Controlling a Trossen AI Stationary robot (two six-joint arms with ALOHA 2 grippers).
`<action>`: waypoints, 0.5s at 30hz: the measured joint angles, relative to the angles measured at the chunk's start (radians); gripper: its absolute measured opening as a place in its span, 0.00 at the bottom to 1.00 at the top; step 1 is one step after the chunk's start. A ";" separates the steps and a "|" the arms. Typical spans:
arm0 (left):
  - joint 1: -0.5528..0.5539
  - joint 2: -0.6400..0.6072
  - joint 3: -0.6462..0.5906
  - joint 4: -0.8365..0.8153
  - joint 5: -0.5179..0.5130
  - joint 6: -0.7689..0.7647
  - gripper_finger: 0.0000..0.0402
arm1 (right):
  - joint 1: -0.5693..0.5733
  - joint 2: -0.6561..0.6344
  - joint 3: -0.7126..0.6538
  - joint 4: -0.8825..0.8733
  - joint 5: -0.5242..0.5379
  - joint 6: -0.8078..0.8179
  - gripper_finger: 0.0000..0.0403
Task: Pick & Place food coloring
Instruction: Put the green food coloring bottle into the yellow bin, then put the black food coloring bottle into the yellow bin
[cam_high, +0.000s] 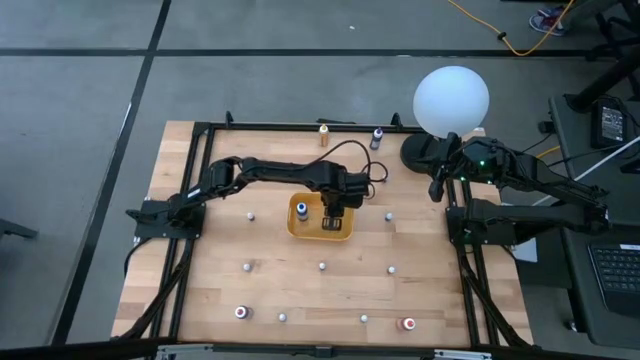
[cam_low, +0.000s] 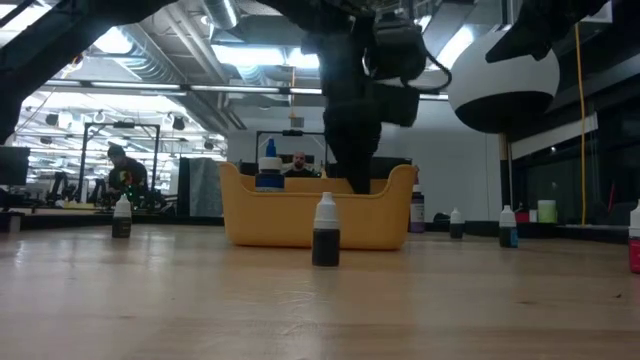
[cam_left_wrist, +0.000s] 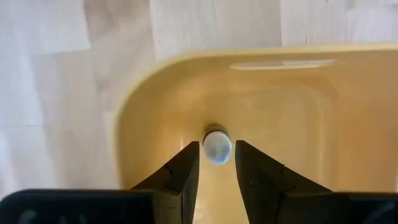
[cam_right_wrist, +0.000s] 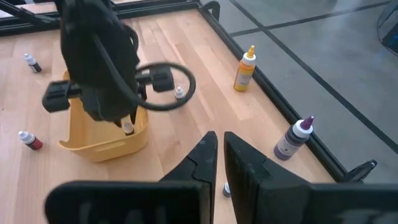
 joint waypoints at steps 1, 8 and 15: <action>0.000 0.000 0.022 -0.024 -0.010 0.006 0.25 | 0.000 0.000 0.000 0.000 0.000 0.000 0.08; 0.000 -0.001 0.258 -0.293 -0.044 0.050 0.25 | 0.000 0.000 0.000 0.000 0.000 0.000 0.08; 0.009 -0.159 0.281 -0.413 -0.052 0.014 0.25 | 0.000 0.000 0.000 0.000 0.000 -0.002 0.08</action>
